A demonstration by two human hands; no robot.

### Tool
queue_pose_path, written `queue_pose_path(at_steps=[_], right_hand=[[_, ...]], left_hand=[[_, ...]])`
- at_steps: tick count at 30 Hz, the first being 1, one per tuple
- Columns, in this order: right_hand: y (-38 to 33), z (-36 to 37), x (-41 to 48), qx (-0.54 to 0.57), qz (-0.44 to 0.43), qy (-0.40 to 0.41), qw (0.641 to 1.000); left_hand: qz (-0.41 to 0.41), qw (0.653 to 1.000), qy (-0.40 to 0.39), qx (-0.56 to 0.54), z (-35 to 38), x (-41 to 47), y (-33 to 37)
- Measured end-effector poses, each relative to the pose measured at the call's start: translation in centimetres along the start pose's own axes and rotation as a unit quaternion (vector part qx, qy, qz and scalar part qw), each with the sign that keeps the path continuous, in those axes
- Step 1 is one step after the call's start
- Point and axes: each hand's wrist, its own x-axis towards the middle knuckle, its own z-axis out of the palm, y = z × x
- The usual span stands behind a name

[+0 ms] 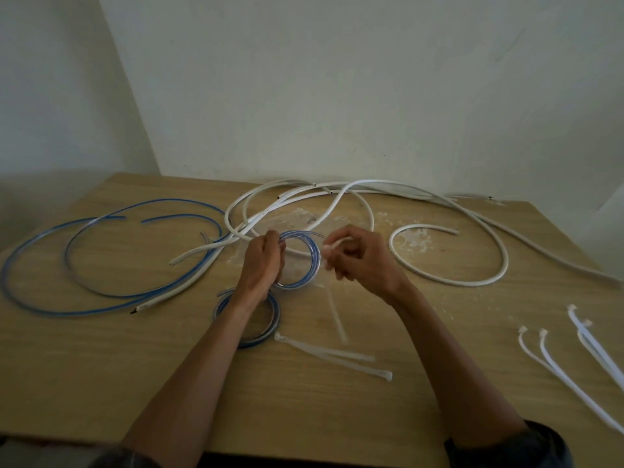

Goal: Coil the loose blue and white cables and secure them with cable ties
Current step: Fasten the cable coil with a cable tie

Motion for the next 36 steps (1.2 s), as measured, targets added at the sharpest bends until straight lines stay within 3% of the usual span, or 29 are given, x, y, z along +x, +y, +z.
queue_pose_path(at_steps=[4,9,16,20,24,32,36], right_hand=[[-0.4,0.7,0.2,0.09,-0.044,0.141,0.985],[0.0,1.3,0.1,0.039,-0.045,0.16,0.985],[-0.5,1.7,-0.1,0.049,-0.061,0.237,0.968],[-0.2,2.6,-0.2,0.04,-0.056,0.201,0.977],[0.3,3.7,-0.3,-0.036,-0.073,0.151,0.985],[-0.1,3.1,-0.5,0.015,-0.025,0.091,0.995],[0.1,3.4,-0.5,0.001,-0.016,0.068,0.998]], left_hand=[[-0.041,0.997,0.028,-0.055,0.3,-0.2,0.2],[-0.073,0.98,0.064,-0.174,0.3,-0.4,0.9],[-0.052,0.956,0.167,-0.235,-1.0,0.4,1.3],[-0.07,0.962,0.111,-0.239,-0.6,0.2,1.3],[-0.075,0.971,0.049,-0.22,0.4,-0.4,1.9],[-0.106,0.929,0.123,-0.334,-1.4,0.5,1.7],[-0.104,0.925,0.123,-0.345,-1.6,0.7,1.7]])
